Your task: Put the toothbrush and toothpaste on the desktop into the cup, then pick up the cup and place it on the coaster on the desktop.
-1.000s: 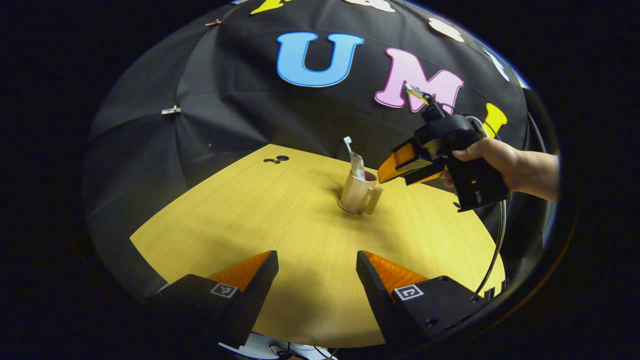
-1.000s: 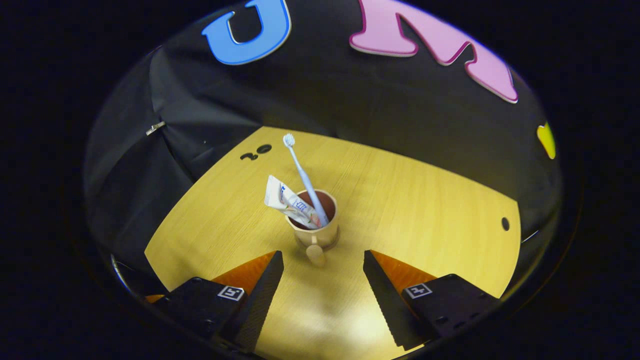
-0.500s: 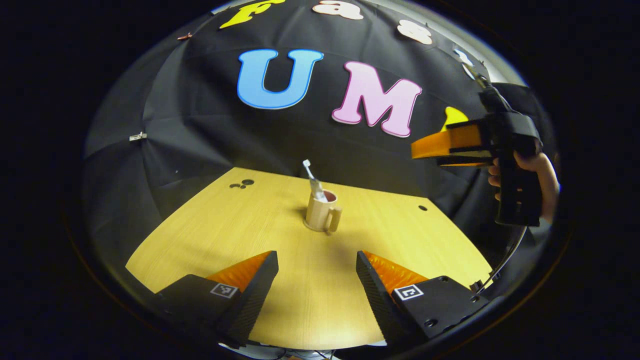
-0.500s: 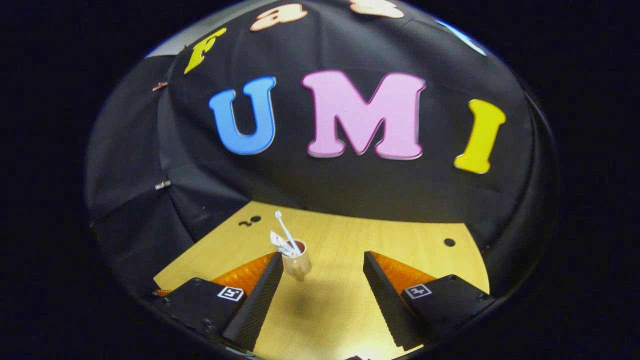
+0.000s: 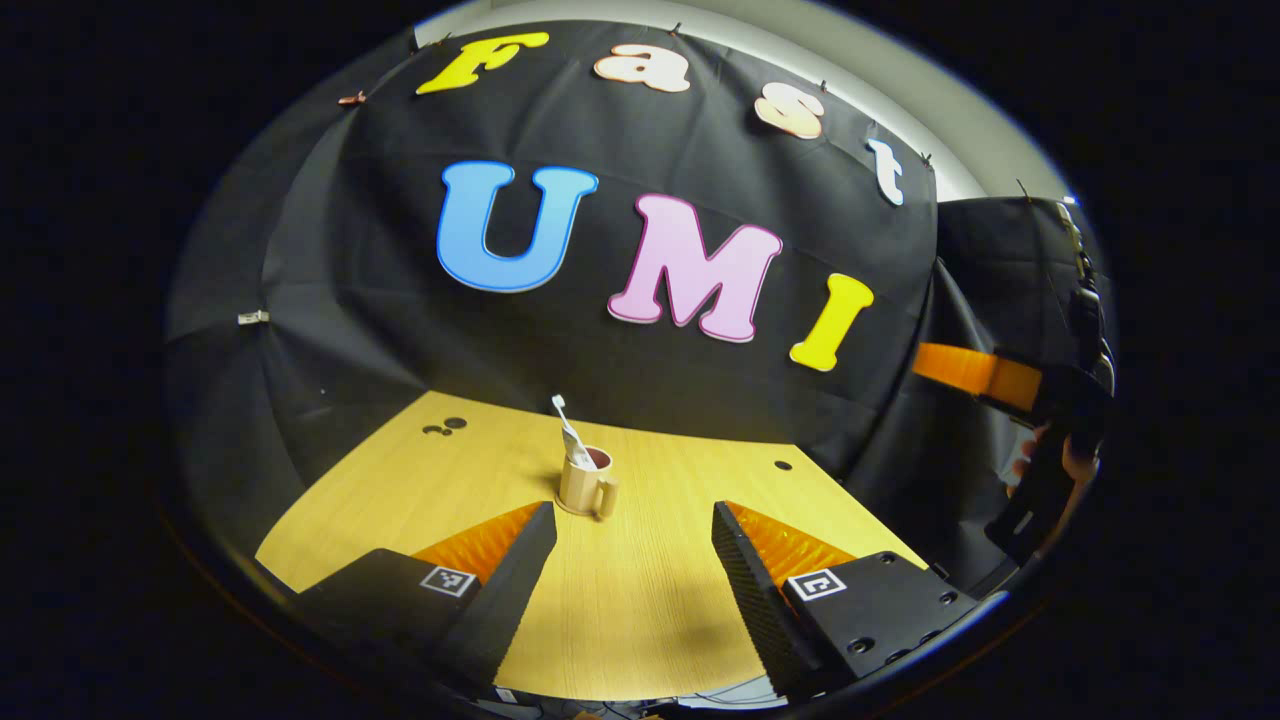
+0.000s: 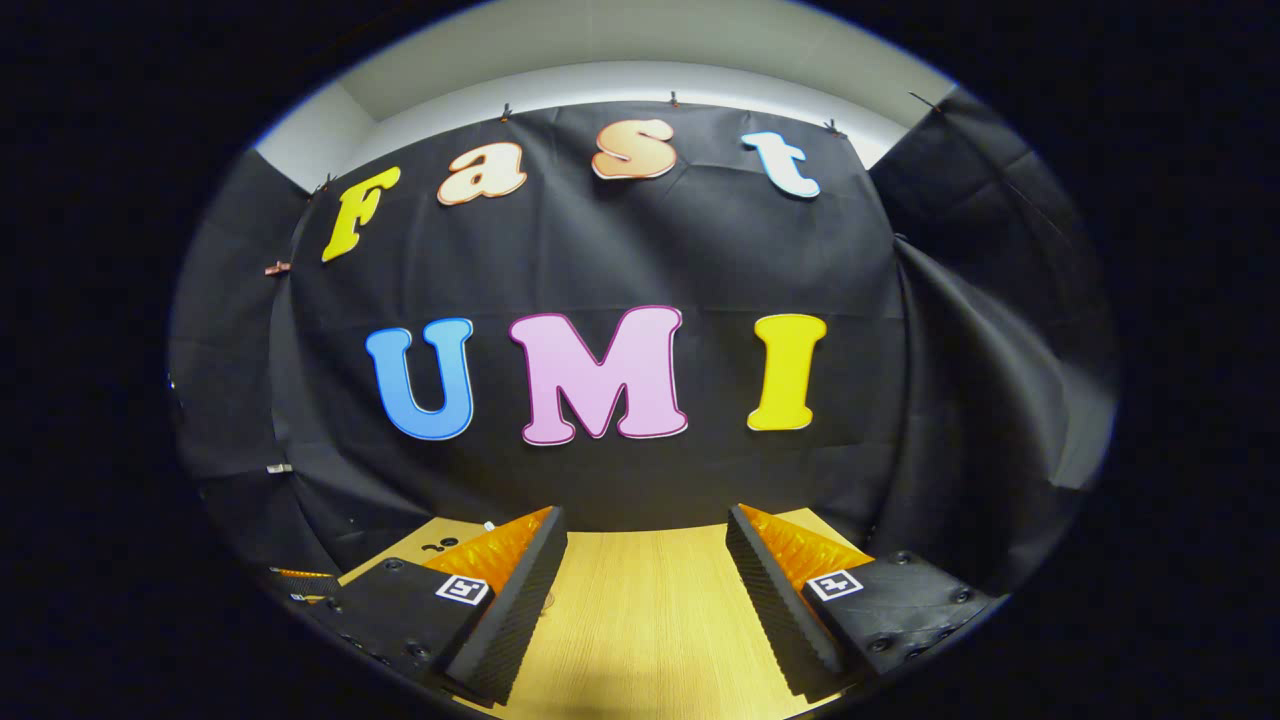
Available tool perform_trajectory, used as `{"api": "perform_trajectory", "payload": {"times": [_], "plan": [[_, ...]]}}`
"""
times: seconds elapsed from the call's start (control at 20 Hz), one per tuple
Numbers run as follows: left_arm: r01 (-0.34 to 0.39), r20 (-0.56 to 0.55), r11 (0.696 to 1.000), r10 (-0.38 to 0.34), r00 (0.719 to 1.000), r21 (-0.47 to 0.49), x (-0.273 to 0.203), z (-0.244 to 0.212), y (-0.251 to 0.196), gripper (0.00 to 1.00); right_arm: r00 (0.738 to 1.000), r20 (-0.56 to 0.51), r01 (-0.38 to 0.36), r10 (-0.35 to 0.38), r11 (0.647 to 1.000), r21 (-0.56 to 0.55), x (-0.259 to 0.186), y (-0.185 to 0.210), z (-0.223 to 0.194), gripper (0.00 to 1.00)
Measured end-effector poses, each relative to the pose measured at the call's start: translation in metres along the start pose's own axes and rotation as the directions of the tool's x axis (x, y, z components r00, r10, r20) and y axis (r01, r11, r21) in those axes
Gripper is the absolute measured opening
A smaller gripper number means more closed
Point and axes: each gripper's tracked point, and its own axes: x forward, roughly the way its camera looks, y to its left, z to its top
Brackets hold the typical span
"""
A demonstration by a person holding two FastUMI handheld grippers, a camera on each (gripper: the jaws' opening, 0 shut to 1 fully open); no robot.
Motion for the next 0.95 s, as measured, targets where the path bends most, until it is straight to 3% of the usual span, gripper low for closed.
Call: {"api": "perform_trajectory", "payload": {"times": [0.2,0.35,0.7,0.95], "plan": [[0.052,0.066,0.998,-0.054,0.996,0.034,-0.027,0.014,-0.024,0.97,0.999,0.027,0.016,-0.017,1.000,0.016,-0.046,0.006,-0.016,0.98],[0.065,0.044,0.995,-0.068,0.997,0.075,-0.043,0.011,-0.026,0.97,1.000,0.029,-0.002,0.001,1.000,0.019,-0.076,0.025,-0.029,0.98],[0.038,0.046,0.998,-0.040,0.998,0.045,-0.056,0.015,-0.008,0.97,0.995,-0.043,-0.090,0.091,0.996,0.009,-0.097,0.064,-0.059,0.98],[0.022,0.041,0.999,-0.023,0.999,0.033,-0.054,0.013,-0.001,0.97,0.990,-0.075,-0.112,0.115,0.993,0.042,-0.097,0.071,-0.068,0.98]]}}
